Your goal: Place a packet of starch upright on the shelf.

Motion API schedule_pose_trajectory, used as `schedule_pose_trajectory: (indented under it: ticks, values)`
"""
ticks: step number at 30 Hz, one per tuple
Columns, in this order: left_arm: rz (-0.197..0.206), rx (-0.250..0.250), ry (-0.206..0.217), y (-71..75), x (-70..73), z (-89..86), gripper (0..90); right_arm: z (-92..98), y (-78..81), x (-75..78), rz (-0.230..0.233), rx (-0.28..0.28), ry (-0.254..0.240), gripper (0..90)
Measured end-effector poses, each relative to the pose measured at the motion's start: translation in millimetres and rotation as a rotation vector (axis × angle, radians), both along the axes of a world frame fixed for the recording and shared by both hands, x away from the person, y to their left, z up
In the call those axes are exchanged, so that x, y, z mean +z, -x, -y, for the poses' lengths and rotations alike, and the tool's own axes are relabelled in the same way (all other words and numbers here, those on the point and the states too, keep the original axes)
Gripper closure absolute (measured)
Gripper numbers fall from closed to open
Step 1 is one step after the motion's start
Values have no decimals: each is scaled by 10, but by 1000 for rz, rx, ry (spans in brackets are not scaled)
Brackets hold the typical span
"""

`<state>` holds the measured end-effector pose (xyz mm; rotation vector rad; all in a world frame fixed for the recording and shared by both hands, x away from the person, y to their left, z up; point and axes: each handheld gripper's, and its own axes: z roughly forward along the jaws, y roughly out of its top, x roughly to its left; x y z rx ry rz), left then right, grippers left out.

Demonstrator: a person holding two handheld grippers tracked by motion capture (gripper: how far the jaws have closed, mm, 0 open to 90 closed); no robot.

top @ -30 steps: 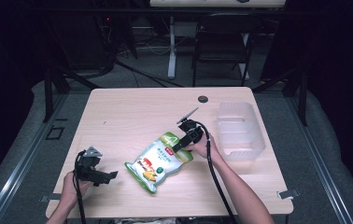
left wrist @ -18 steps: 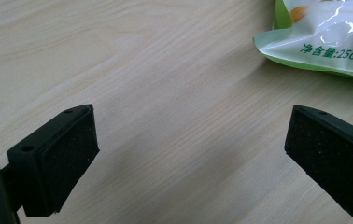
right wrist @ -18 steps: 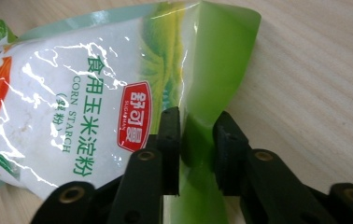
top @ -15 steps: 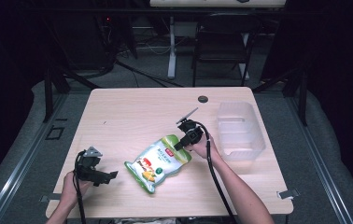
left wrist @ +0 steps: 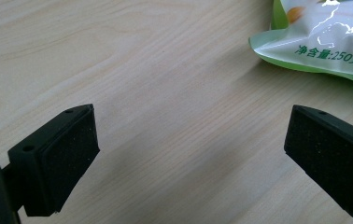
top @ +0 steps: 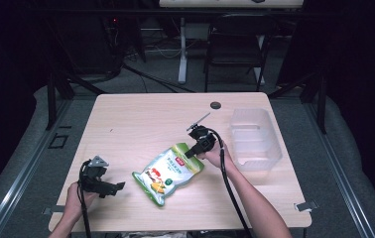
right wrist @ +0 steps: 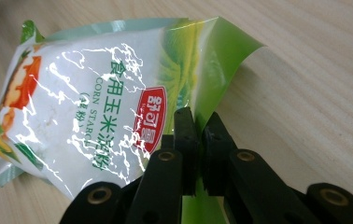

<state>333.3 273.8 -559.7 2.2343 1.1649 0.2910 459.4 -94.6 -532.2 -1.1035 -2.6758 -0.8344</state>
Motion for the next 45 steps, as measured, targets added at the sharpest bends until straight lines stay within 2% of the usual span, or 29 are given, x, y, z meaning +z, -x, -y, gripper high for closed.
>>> schedule_pose_trajectory:
  ticks: [2, 3, 5, 6, 8, 9, 11, 14, 19, 20, 21, 23, 31, 34, 38, 45]
  values:
    - [1, 1, -1, 0, 0, -1, 28, 4, 4, 11, 4, -2, -2, 867]
    - [-1, 4, 2, 1, -2, 1, 28, -6, 14, 22, 8, -11, -19, 867]
    - [3, -1, 1, -1, 0, -2, 28, -5, 12, 74, 13, 20, -2, 867]
    - [3, -1, 0, 0, 1, -2, 28, -17, 28, 88, 23, 7, -8, 867]
    - [2, -1, 1, 3, 4, -3, 28, -13, 28, 135, 34, 20, 3, 867]
    - [3, -2, 0, 3, 3, -4, 28, -21, 38, 135, 42, -1, -16, 867]
    - [3, 0, 2, 4, 4, -5, 28, 1, 24, 175, 52, 19, 19, 868]
    - [2, -5, 1, 3, 3, -5, 28, 7, 33, 190, 54, 0, 3, 869]
    - [8, -8, 6, 4, 6, -4, 28, 48, 29, 265, 72, 25, 27, 867]
    - [10, -7, 4, 4, 6, -6, 28, 38, 48, 267, 79, -1, 0, 867]
    - [11, -8, 0, 1, 6, -8, 28, 50, 36, 294, 78, 21, 15, 867]
    - [11, -6, 2, 3, 5, -5, 28, 54, 35, 326, 84, 24, 22, 867]
    - [9, -17, 3, 7, 12, -1, 27, 64, 48, 483, 131, 12, 33, 869]
    - [11, -17, 3, 7, 9, 3, 27, 85, 33, 554, 139, 35, 56, 870]
    - [25, -21, 2, 12, 14, 5, 27, 98, 34, 639, 154, 41, 30, 873]
    - [19, -27, 8, 11, 14, 4, 25, 110, 30, 775, 174, 60, 41, 875]
